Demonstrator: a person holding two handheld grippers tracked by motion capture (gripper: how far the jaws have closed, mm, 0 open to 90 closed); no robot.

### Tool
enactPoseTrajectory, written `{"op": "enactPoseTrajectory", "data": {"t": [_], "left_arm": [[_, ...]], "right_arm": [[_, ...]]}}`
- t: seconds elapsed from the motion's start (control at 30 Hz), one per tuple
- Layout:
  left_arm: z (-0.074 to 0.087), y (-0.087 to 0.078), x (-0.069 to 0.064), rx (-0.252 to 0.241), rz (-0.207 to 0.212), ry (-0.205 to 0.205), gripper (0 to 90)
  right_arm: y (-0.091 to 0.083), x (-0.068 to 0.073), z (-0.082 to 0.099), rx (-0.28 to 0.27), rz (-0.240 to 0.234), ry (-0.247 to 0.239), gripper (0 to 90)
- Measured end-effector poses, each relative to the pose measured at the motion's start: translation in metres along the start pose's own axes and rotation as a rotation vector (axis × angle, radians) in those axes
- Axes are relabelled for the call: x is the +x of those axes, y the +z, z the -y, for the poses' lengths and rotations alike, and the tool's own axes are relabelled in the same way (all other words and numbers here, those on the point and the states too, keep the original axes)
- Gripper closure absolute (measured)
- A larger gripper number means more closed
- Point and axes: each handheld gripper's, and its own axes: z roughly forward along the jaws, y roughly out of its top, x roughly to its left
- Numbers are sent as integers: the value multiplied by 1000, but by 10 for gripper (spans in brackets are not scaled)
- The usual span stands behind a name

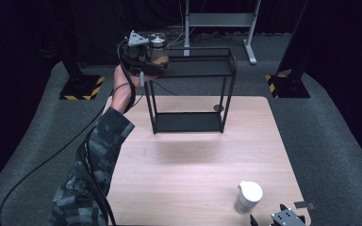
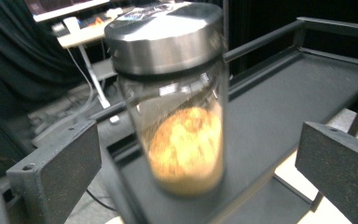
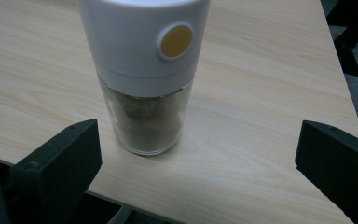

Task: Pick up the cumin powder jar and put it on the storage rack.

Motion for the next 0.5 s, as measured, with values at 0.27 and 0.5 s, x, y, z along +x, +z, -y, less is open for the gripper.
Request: {"op": "enactPoseTrajectory", "data": {"t": [0.27, 0.5], "left_arm": [[78, -41, -19, -2, -47, 7, 0], [143, -66, -43, 79, -80, -16, 9]], "right_arm": [[2, 1, 0, 2, -6, 12, 0], [4, 0, 0, 6, -20, 11, 0]]}}
